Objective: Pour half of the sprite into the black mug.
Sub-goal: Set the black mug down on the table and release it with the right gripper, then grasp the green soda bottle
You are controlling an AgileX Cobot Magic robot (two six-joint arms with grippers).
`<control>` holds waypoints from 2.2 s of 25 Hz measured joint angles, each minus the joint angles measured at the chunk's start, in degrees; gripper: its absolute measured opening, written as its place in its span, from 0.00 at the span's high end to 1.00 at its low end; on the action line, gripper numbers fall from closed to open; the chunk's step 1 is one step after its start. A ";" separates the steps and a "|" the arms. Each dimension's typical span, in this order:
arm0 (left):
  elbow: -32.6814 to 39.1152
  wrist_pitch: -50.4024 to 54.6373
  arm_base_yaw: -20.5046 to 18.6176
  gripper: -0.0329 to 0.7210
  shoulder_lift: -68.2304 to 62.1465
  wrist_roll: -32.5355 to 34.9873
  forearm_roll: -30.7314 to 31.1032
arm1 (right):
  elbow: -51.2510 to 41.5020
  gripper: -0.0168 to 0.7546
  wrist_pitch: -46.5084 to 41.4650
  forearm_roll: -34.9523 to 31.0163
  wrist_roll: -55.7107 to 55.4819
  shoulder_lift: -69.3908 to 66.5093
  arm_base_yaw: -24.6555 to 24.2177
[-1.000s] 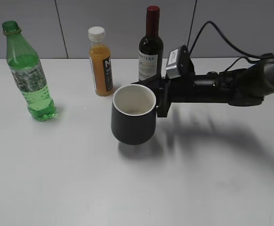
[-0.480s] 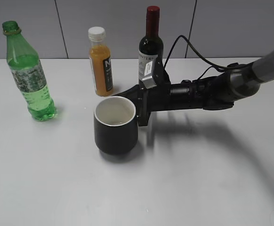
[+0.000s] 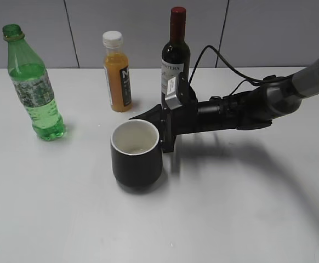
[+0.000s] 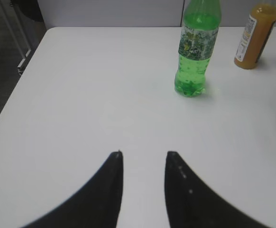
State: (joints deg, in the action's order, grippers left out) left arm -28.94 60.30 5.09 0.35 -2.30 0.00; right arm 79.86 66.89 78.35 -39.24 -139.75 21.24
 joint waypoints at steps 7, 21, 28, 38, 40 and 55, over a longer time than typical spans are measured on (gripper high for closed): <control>0.00 0.00 0.00 0.64 0.00 0.00 0.00 | 0.00 0.93 0.00 -0.18 0.12 -1.42 0.00; 0.00 0.00 0.00 0.64 0.00 0.00 0.00 | 0.00 0.87 0.64 -0.95 0.27 -1.49 0.05; 0.00 0.00 0.00 0.64 0.00 0.00 0.00 | 0.00 0.79 1.31 -0.27 -0.11 -1.49 -1.31; 0.00 0.00 0.00 0.64 0.00 0.00 0.00 | 0.12 0.72 2.22 2.19 -0.27 -1.49 -3.16; 0.00 0.00 0.00 0.64 0.00 0.00 0.00 | 0.12 0.71 2.22 2.52 -0.36 -1.49 -4.30; 0.00 0.00 0.00 0.64 0.00 0.00 0.00 | 0.12 0.68 2.59 8.88 -4.77 -1.16 -11.59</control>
State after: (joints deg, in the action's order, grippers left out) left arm -28.94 60.30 5.09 0.35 -2.30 0.00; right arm 79.98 69.47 87.24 -44.01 -140.91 9.66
